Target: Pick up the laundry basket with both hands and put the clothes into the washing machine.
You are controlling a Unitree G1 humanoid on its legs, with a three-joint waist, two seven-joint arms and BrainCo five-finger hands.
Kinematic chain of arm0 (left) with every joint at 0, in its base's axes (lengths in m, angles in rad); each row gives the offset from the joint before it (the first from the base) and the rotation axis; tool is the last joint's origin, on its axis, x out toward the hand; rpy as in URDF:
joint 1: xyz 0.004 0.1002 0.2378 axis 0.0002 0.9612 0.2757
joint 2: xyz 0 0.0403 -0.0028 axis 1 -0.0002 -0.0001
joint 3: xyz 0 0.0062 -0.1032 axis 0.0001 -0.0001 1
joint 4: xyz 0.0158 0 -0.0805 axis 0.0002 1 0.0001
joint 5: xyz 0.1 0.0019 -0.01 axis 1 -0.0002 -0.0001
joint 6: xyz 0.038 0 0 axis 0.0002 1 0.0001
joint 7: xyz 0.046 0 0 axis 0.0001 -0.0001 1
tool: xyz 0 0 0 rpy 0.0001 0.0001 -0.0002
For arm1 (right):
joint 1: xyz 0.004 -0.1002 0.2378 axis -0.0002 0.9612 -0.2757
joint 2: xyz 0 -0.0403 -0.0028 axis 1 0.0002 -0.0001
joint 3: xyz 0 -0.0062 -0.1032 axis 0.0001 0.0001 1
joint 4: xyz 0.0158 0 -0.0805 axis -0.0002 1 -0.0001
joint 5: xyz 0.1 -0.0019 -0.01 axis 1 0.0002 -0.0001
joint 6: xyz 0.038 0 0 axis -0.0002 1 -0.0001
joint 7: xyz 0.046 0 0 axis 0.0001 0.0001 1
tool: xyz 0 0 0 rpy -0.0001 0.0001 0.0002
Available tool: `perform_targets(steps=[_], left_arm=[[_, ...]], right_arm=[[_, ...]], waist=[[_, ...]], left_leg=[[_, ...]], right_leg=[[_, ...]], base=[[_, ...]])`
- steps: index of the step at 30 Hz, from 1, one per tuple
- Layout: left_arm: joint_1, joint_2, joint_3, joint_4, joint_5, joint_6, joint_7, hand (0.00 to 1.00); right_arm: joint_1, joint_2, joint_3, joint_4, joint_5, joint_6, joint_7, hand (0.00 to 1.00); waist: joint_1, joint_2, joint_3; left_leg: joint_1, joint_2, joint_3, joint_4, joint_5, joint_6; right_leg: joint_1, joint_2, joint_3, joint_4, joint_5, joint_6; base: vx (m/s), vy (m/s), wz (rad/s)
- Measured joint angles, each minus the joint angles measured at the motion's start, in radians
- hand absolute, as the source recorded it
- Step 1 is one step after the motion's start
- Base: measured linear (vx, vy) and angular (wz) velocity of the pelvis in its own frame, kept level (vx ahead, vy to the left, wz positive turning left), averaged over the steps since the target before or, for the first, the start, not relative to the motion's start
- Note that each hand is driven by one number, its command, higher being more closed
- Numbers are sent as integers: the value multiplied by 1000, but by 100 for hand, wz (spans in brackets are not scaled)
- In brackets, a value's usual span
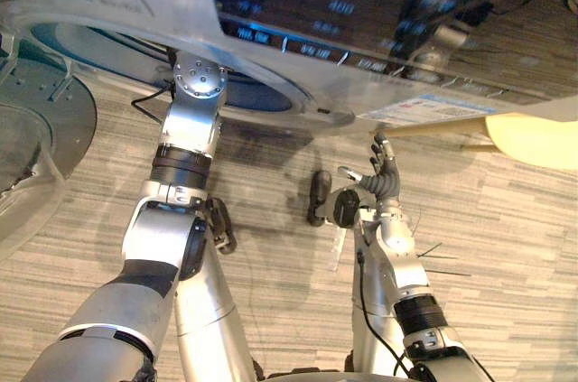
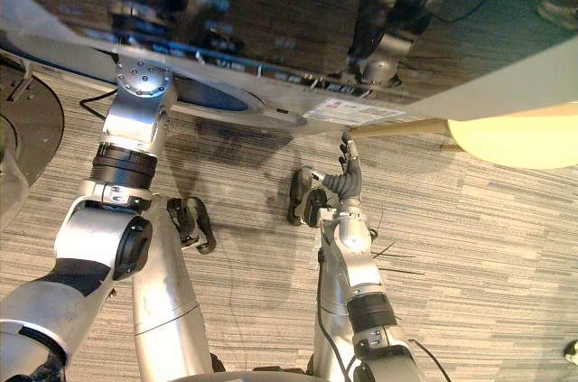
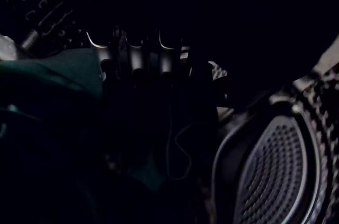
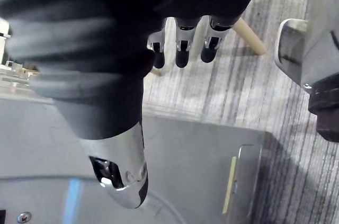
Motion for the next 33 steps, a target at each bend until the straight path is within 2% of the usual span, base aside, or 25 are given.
perform_targets(steps=[3, 5, 12, 16, 18, 20, 23, 24, 26, 27, 29, 33], left_arm=[[-5, -27, -7, 26, 56, 19, -63, 0], [-4, -60, -9, 26, 65, 24, -68, 0], [77, -118, -53, -24, 95, 24, -54, 0], [243, -136, -49, -138, 95, 14, -17, 0], [339, -148, -25, -180, 96, 14, -3, 0], [453, -193, 29, -228, 93, 12, 11, 0], [700, -260, 113, -339, 40, -29, 64, 0], [827, -283, 141, -362, 12, -47, 77, 0], [901, -293, 151, -362, -12, -58, 77, 0], [967, -300, 151, -362, -44, -68, 68, 0], [1075, -312, 151, -362, -87, -86, 50, 0], [1206, -315, 146, -275, -104, -103, -18, 0]], right_arm=[[-40, 0, -9, 6, 19, 2, 9, 0], [-67, -3, -15, 24, 35, 3, 20, 0], [-119, -13, -56, 117, 80, 49, 11, 0], [-115, -14, -73, 139, 96, 88, -12, 0], [-101, -12, -72, 142, 96, 102, -14, 0], [-61, -10, -71, 142, 95, 109, -17, 0], [34, -11, -45, 124, 93, 109, -16, 0], [94, -12, -35, 91, 92, 108, -13, 0], [132, -12, -31, 79, 92, 107, -12, 0], [168, -15, -30, 76, 91, 102, -7, 0], [225, -20, -24, 76, 84, 101, -3, 0], [309, -20, -1, 81, 53, 101, 4, 0]], waist=[[-1, 0, 0], [2, 0, 0], [13, 1, 1], [23, 2, 1], [26, 4, 2], [39, 5, 2], [51, 12, -1], [56, 27, -10], [61, 41, -20], [72, 48, -26], [77, 68, -46], [77, 82, -101]], left_leg=[[-3, -13, -4, 8, 6, 0], [-3, -21, -12, 22, 6, 0], [66, -70, -22, 7, 5, -1], [149, -86, -1, -87, 26, -12], [207, -87, -1, -144, 47, -18], [291, -88, 6, -220, 66, -23], [470, -89, 30, -378, 98, -34], [575, -88, 46, -484, 124, -39], [644, -88, 62, -556, 146, -41], [723, -89, 80, -633, 167, -39], [842, -94, 113, -746, 198, -37], [1031, -94, 176, -906, 236, -34]], right_leg=[[-1, -18, -2, 18, -5, -3], [1, -27, -3, 39, -13, -8], [82, -70, -6, 57, -56, 10], [160, -87, -12, -7, -60, 15], [223, -86, -31, -56, -53, 3], [307, -85, -48, -117, -49, -3], [480, -77, -76, -254, -35, -11], [583, -61, -90, -355, -14, -5], [650, -51, -96, -423, 6, -2], [718, -47, -98, -490, 27, 2], [828, -34, -101, -595, 56, 12], [981, -14, -87, -738, 96, 27]], base=[[8, -26, 15], [28, -20, 16], [16, -16, 26], [21, -52, 23], [64, -61, 14], [84, -68, 14], [142, -93, 12], [148, -80, 5], [160, -38, 1], [184, -5, -3], [167, 9, -3], [155, 16, -21]])
